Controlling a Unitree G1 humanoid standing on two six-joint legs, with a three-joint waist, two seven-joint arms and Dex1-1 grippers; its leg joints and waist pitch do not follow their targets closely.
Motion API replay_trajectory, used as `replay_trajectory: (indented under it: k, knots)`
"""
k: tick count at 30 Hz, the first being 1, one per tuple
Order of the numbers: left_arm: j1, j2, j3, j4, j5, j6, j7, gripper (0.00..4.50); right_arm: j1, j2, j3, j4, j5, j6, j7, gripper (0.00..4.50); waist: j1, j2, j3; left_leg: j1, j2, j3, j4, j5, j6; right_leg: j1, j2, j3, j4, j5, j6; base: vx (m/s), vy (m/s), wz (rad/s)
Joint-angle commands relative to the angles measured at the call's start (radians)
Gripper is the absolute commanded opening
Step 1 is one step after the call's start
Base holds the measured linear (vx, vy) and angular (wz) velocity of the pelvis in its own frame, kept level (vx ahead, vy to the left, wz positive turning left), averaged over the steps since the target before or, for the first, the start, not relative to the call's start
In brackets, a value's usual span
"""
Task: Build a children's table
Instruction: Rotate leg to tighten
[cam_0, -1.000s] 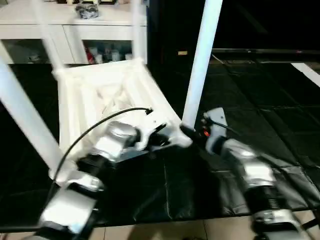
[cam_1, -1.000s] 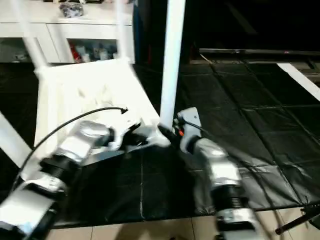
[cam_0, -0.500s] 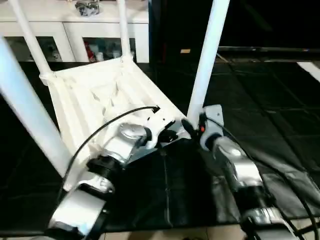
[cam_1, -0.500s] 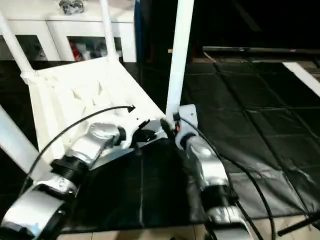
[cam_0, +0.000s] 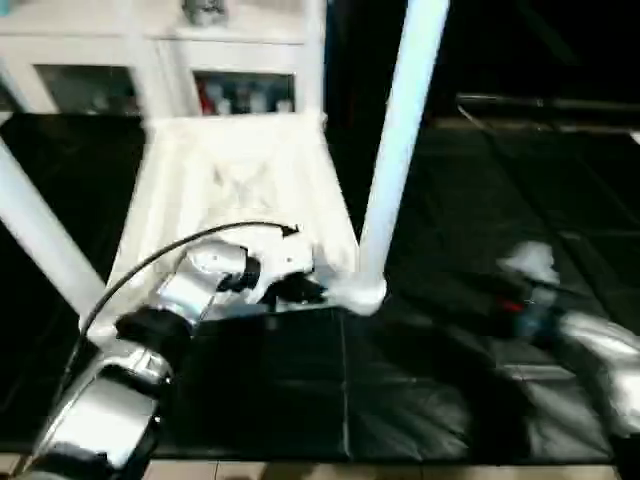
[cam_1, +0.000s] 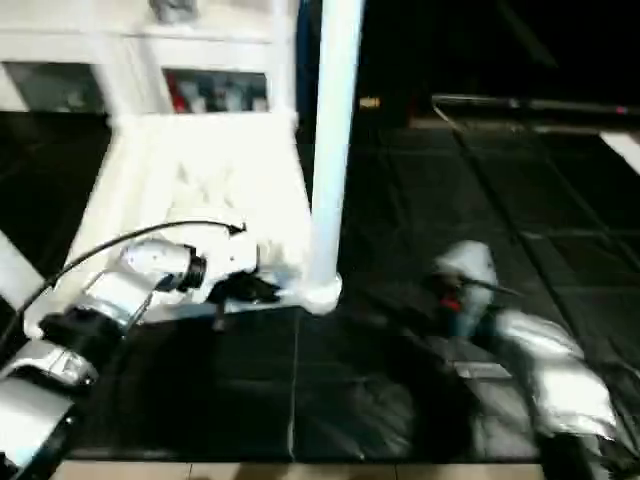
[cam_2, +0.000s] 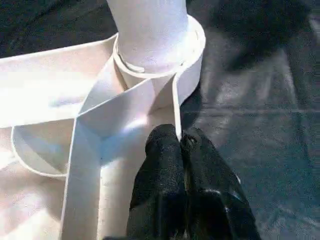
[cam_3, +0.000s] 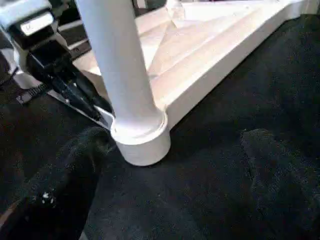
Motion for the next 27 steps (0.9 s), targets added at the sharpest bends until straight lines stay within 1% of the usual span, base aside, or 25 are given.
replay_trajectory:
  k: [1,2,3,4,5,6,7,8,9,11,12,13,15,16,17,18,19,20,21,22,23,24,25,26,27]
  knots:
    - [0.015,-0.012,-0.068,0.018,0.033,-0.047,-0.074,0.0,0.015,-0.012,-0.038,-0.036,0.025,0.012,0.006,4.47,0.003,-0.008,-0.064,0.005,-0.003,0.02,-0.06,-0.237,0.07,0.052,-0.032,0.036,-0.078,-0.38,-0.161,0.0,0.0,0.0]
    - [0.016,-0.015,-0.064,0.017,0.025,-0.049,-0.083,0.0,0.021,-0.01,-0.047,-0.039,0.026,0.01,-0.003,4.47,0.002,-0.012,-0.065,0.006,-0.002,0.021,-0.06,-0.236,0.068,0.051,-0.032,0.036,-0.076,-0.37,-0.167,0.0,0.0,0.0]
    - [0.017,-0.021,-0.06,0.015,0.012,-0.059,-0.099,0.0,0.028,-0.002,-0.052,-0.046,0.023,0.011,-0.026,4.47,0.004,-0.013,-0.066,0.001,-0.003,0.02,-0.061,-0.223,0.066,0.055,-0.032,0.035,-0.073,-0.361,-0.169,0.0,0.0,0.0]
    - [0.017,-0.027,-0.057,0.016,-0.002,-0.069,-0.116,0.0,0.038,0.002,-0.051,-0.055,0.028,0.015,-0.044,4.47,0.004,-0.013,-0.066,-0.001,-0.003,0.02,-0.061,-0.22,0.066,0.055,-0.033,0.034,-0.072,-0.359,-0.168,0.0,0.0,0.0]
    - [0.017,-0.027,-0.056,0.016,-0.002,-0.07,-0.116,0.0,0.038,0.002,-0.051,-0.055,0.028,0.015,-0.044,4.47,0.005,-0.002,-0.067,0.0,-0.003,0.018,-0.061,-0.217,0.063,0.055,-0.034,0.034,-0.071,-0.354,-0.169,0.0,0.0,0.0]
    - [0.016,-0.035,-0.048,0.026,-0.021,-0.096,-0.138,0.0,0.055,0.02,-0.043,-0.078,0.035,0.022,-0.093,4.47,0.006,-0.005,-0.068,-0.001,-0.003,0.019,-0.061,-0.211,0.063,0.055,-0.032,0.034,-0.07,-0.327,-0.171,0.0,0.0,0.0]
    - [0.015,-0.036,-0.045,0.032,-0.023,-0.106,-0.14,0.0,0.059,0.027,-0.04,-0.086,0.036,0.026,-0.112,4.47,0.007,-0.005,-0.07,0.0,-0.002,0.019,-0.061,-0.207,0.062,0.055,-0.032,0.034,-0.067,-0.308,-0.176,0.0,0.0,0.0]
    - [0.015,-0.034,-0.043,0.036,-0.02,-0.115,-0.134,0.0,0.06,0.039,-0.038,-0.094,0.034,0.026,-0.132,4.47,0.009,0.0,-0.071,0.0,-0.002,0.019,-0.061,-0.205,0.062,0.055,-0.033,0.034,-0.066,-0.299,-0.179,0.0,0.0,0.0]
    - [0.014,-0.031,-0.041,0.045,-0.011,-0.134,-0.112,0.0,0.061,0.054,-0.038,-0.1,0.022,0.029,-0.161,4.47,0.009,-0.004,-0.072,0.001,-0.002,0.02,-0.06,-0.206,0.061,0.054,-0.032,0.035,-0.064,-0.279,-0.185,0.0,0.0,0.0]
    - [0.015,-0.028,-0.035,0.047,-0.008,-0.147,-0.087,0.0,0.057,0.073,-0.039,-0.101,0.003,0.026,-0.204,4.47,0.013,-0.002,-0.073,0.002,-0.001,0.019,-0.059,-0.198,0.058,0.054,-0.033,0.035,-0.06,-0.258,-0.189,0.0,0.0,0.0]
    - [0.027,-0.026,0.0,0.033,-0.033,-0.145,-0.054,0.0,0.049,0.116,-0.049,-0.107,-0.012,0.036,-0.284,4.47,0.013,-0.007,-0.073,0.002,-0.001,0.02,-0.06,-0.192,0.056,0.054,-0.034,0.037,-0.056,-0.249,-0.191,0.0,0.0,0.0]
    - [0.028,-0.026,0.002,0.033,-0.034,-0.145,-0.052,0.0,0.049,0.118,-0.05,-0.108,-0.013,0.037,-0.288,4.47,0.012,-0.009,-0.072,-0.002,-0.002,0.019,-0.061,-0.187,0.052,0.055,-0.035,0.036,-0.055,-0.258,-0.188,0.0,0.0,0.0]
    - [0.033,-0.026,0.015,0.027,-0.043,-0.146,-0.038,0.0,0.048,0.132,-0.054,-0.112,-0.017,0.042,-0.314,4.47,0.011,-0.007,-0.071,-0.003,-0.003,0.019,-0.062,-0.192,0.048,0.056,-0.036,0.035,-0.058,-0.283,-0.176,0.0,0.0,0.0]
    - [0.048,-0.023,0.039,-0.004,-0.07,-0.11,-0.038,0.43,0.052,0.15,-0.055,-0.123,-0.023,0.036,-0.341,4.5,0.012,-0.006,-0.072,-0.001,-0.002,0.019,-0.062,-0.193,0.047,0.056,-0.036,0.036,-0.059,-0.285,-0.173,0.0,0.0,0.0]
    - [0.05,-0.022,0.043,-0.008,-0.074,-0.105,-0.038,0.53,0.053,0.152,-0.056,-0.125,-0.024,0.035,-0.345,4.5,0.01,-0.011,-0.071,-0.003,-0.001,0.019,-0.063,-0.19,0.045,0.055,-0.037,0.038,-0.056,-0.28,-0.173,0.0,0.0,0.0]
    - [0.114,-0.01,0.102,-0.13,-0.147,-0.015,-0.033,0.53,0.078,0.19,-0.055,-0.18,-0.025,0.03,-0.386,4.5,0.006,-0.026,-0.069,-0.007,-0.001,0.02,-0.064,-0.193,0.046,0.057,-0.037,0.036,-0.058,-0.301,-0.162,0.0,0.0,0.0]
    - [0.166,-0.003,0.145,-0.227,-0.202,0.046,-0.027,0.53,0.1,0.21,-0.049,-0.222,-0.03,0.021,-0.407,4.5,0.01,-0.029,-0.069,-0.008,0.005,0.018,-0.066,-0.185,0.04,0.06,-0.044,0.038,-0.048,-0.296,-0.166,0.0,0.0,0.0]
    - [0.215,0.002,0.182,-0.316,-0.253,0.098,-0.021,0.53,0.12,0.224,-0.043,-0.259,-0.034,0.011,-0.43,4.5,0.007,-0.02,-0.068,-0.01,0.009,0.016,-0.069,-0.188,0.042,0.057,-0.047,0.039,-0.046,-0.31,-0.168,0.0,0.0,0.0]
    - [0.227,0.0,0.192,-0.339,-0.264,0.108,-0.013,0.8,0.125,0.226,-0.04,-0.267,-0.033,0.009,-0.432,4.5,0.001,-0.017,-0.068,-0.006,0.006,0.018,-0.066,-0.19,0.044,0.049,-0.039,0.04,-0.05,-0.303,-0.169,0.0,0.0,0.0]
    - [0.277,-0.009,0.231,-0.427,-0.308,0.145,0.025,0.8,0.139,0.236,-0.035,-0.296,-0.026,0.006,-0.443,4.5,-0.005,-0.027,-0.067,-0.006,0.004,0.021,-0.066,-0.196,0.046,0.046,-0.033,0.04,-0.053,-0.3,-0.169,0.0,0.0,0.0]
    - [0.31,-0.018,0.256,-0.484,-0.337,0.166,0.056,0.96,0.149,0.243,-0.031,-0.317,-0.018,0.01,-0.455,4.5,-0.007,-0.025,-0.071,-0.012,0.008,0.017,-0.065,-0.172,0.043,0.057,-0.037,0.041,-0.038,-0.242,-0.181,0.0,0.0,0.0]
    - [0.35,-0.041,0.286,-0.552,-0.356,0.186,0.122,0.97,0.162,0.247,-0.017,-0.343,-0.027,0.001,-0.458,4.5,-0.009,-0.026,-0.065,-0.013,0.004,0.021,-0.064,-0.174,0.052,0.05,-0.031,0.042,-0.043,-0.24,-0.177,0.0,0.0,0.0]
    - [0.374,-0.056,0.304,-0.591,-0.365,0.196,0.165,0.97,0.17,0.248,-0.006,-0.36,-0.035,-0.006,-0.461,4.5,-0.012,-0.027,-0.061,-0.016,0.003,0.022,-0.064,-0.196,0.054,0.05,-0.03,0.041,-0.048,-0.27,-0.166,0.0,0.0,0.0]
    - [0.415,-0.088,0.328,-0.654,-0.367,0.207,0.251,1.19,0.173,0.267,0.001,-0.375,-0.057,-0.025,-0.494,4.5,-0.012,-0.026,-0.062,-0.013,0.004,0.023,-0.064,-0.207,0.051,0.049,-0.03,0.041,-0.05,-0.29,-0.158,0.0,0.0,0.0]
    - [0.442,-0.109,0.345,-0.696,-0.367,0.214,0.309,1.31,0.174,0.281,0.005,-0.384,-0.073,-0.037,-0.52,4.5,-0.013,-0.024,-0.059,-0.014,0.004,0.022,-0.065,-0.226,0.043,0.047,-0.032,0.042,-0.055,-0.325,-0.14,0.0,0.0,0.0]
